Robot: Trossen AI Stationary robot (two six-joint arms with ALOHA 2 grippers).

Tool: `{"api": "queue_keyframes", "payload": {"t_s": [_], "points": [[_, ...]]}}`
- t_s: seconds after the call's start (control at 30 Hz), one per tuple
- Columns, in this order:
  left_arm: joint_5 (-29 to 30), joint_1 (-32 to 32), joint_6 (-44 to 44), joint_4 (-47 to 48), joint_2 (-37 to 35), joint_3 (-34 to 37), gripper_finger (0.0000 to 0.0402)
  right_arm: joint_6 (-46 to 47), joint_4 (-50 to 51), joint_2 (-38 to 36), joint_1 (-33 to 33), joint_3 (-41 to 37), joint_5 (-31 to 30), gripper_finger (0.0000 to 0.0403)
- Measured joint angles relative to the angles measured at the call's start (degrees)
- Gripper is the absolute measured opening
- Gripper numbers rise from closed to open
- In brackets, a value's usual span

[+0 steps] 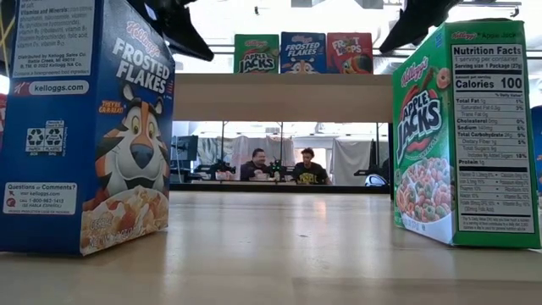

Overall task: Stack cereal on shelf
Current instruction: Put the top blue cereal box on the shelf aligned with the other blue cereal box

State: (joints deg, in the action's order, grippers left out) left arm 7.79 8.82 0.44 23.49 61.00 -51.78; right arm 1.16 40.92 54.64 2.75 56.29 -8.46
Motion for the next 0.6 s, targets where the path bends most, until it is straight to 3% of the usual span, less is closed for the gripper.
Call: {"api": "queue_keyframes", "payload": {"t_s": [0.23, 0.4, 0.6], "points": [[-6.9, -3.4, -4.2, -21.9, -3.9, 12.8, 0.0046, 4.3, -0.7, 0.5, -7.3, 0.0, -2.4, 0.0039], [-8.6, -4.6, -6.4, -37.7, -4.7, 20.3, 0.0046, 12.8, -0.4, 0.5, -14.2, 0.0, -5.6, 0.0024], [-8.5, -6.2, -6.2, -42.4, -4.7, 21.4, 0.0046, 29.6, 5.2, 0.5, -23.4, 0.0, -8.5, 0.0041]]}}
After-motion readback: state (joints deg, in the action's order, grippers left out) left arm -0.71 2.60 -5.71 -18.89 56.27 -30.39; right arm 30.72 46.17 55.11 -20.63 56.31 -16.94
